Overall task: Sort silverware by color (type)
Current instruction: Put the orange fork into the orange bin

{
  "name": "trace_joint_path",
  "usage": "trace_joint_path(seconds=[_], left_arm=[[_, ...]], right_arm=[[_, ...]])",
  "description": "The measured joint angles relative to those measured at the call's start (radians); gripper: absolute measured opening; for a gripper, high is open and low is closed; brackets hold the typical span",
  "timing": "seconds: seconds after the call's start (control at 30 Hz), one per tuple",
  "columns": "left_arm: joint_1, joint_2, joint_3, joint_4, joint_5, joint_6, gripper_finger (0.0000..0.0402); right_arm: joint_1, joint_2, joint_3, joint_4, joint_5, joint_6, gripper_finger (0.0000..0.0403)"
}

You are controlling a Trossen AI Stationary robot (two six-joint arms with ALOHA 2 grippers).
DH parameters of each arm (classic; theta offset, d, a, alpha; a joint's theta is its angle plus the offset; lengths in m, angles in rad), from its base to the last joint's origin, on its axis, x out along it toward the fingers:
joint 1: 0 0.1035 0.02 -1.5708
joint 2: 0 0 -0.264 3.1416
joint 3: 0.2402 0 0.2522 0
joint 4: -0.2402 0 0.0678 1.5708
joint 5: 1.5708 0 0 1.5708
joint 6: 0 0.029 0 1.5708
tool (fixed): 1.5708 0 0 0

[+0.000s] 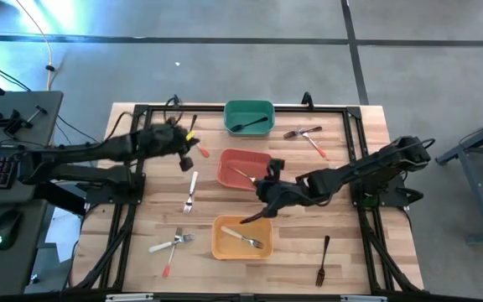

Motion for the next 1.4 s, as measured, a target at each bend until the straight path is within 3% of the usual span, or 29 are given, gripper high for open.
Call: trace_joint_path(seconds=[0.07,0.27,0.37,0.47,0.63,0.83,1.1,1.4], left_arm=[[0.036,0.059,0.088,-0.084,0.001,0.031,0.0],[0.123,0.266,0.328,-0.374,0.025,0.2,0.0],[0.149,0.366,0.395,-0.538,0.11,0.337,0.0],[0.155,0.447,0.411,-0.622,0.131,0.447,0.0],[0.163,0.572,0.412,-0.618,0.086,0.559,0.0015],[0.206,0.699,0.412,-0.498,-0.008,0.662,0.0061],[0.294,0.814,0.413,-0.425,-0.032,0.792,0.012],[0.359,0.895,0.413,-0.365,-0.065,0.9,0.012]], right_arm=[[-0.005,0.0,-0.042,0.007,0.046,0.009,0.0001],[-0.038,-0.008,-0.219,0.164,0.031,0.014,0.0],[-0.06,-0.045,-0.329,0.312,0.003,0.009,0.0],[-0.072,-0.122,-0.442,0.448,-0.019,-0.013,0.0],[-0.079,-0.305,-0.596,0.627,-0.047,-0.022,0.0],[-0.076,-0.461,-0.659,0.682,-0.05,-0.062,0.0],[-0.076,-0.511,-0.657,0.695,-0.075,-0.152,0.0],[-0.079,-0.511,-0.657,0.708,-0.077,-0.197,0.0]])
